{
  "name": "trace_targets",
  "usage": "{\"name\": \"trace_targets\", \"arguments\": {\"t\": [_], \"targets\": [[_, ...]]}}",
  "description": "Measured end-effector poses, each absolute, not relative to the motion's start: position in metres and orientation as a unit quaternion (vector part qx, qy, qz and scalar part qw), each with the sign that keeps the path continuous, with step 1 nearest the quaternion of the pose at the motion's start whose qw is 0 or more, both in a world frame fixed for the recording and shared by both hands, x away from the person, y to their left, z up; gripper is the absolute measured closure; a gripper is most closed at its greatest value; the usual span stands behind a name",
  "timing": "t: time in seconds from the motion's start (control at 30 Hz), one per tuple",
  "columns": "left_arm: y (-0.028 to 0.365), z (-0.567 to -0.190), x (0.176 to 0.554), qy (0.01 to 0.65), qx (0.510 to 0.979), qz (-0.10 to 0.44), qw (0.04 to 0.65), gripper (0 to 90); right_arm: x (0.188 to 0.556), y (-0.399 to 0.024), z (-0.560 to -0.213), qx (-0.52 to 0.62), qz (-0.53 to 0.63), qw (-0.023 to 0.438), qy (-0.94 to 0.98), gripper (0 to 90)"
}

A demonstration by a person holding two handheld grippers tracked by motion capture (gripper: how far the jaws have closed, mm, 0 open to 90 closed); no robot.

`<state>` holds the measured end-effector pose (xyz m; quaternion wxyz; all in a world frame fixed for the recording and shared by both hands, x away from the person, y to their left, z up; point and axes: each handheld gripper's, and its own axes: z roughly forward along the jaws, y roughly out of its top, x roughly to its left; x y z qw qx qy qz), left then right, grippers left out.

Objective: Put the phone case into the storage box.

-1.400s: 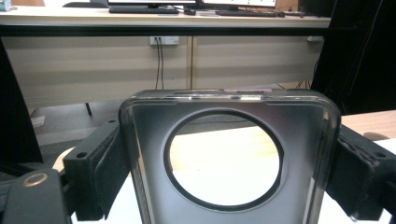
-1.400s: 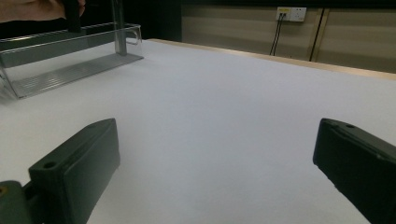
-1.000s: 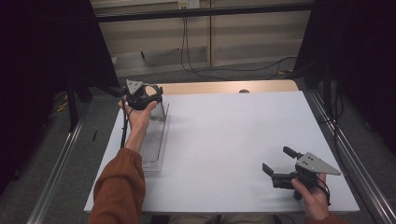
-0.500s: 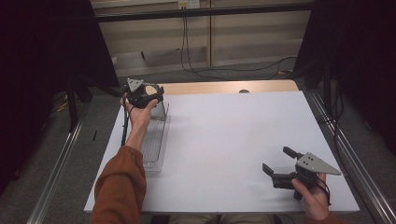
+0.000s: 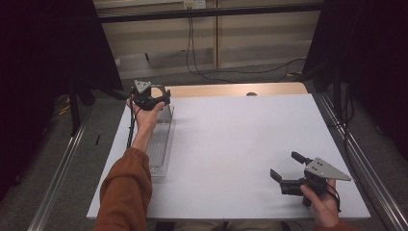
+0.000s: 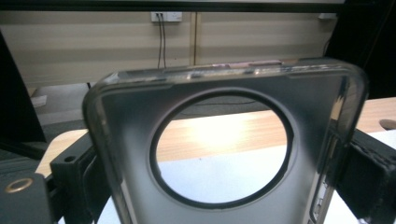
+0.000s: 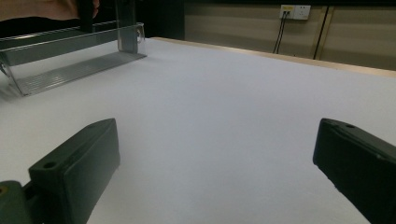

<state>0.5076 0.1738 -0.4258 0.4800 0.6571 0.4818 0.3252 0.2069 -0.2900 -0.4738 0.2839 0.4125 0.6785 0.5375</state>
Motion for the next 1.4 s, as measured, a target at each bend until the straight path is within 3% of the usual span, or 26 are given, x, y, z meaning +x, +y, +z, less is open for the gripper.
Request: {"name": "trace_targets", "arguments": {"t": [0.7, 1.4], "targets": [[0.168, -0.436, 0.510, 0.480, 0.684, 0.315, 0.450, 3.1, 0.207, -0.290, -0.474, 0.411, 0.538, 0.283, 0.680, 0.1], [0.177, -0.439, 0.495, 0.482, 0.674, 0.287, 0.481, 2.0, 0.208, -0.288, -0.474, 0.409, 0.539, 0.280, 0.681, 0.1]]}}
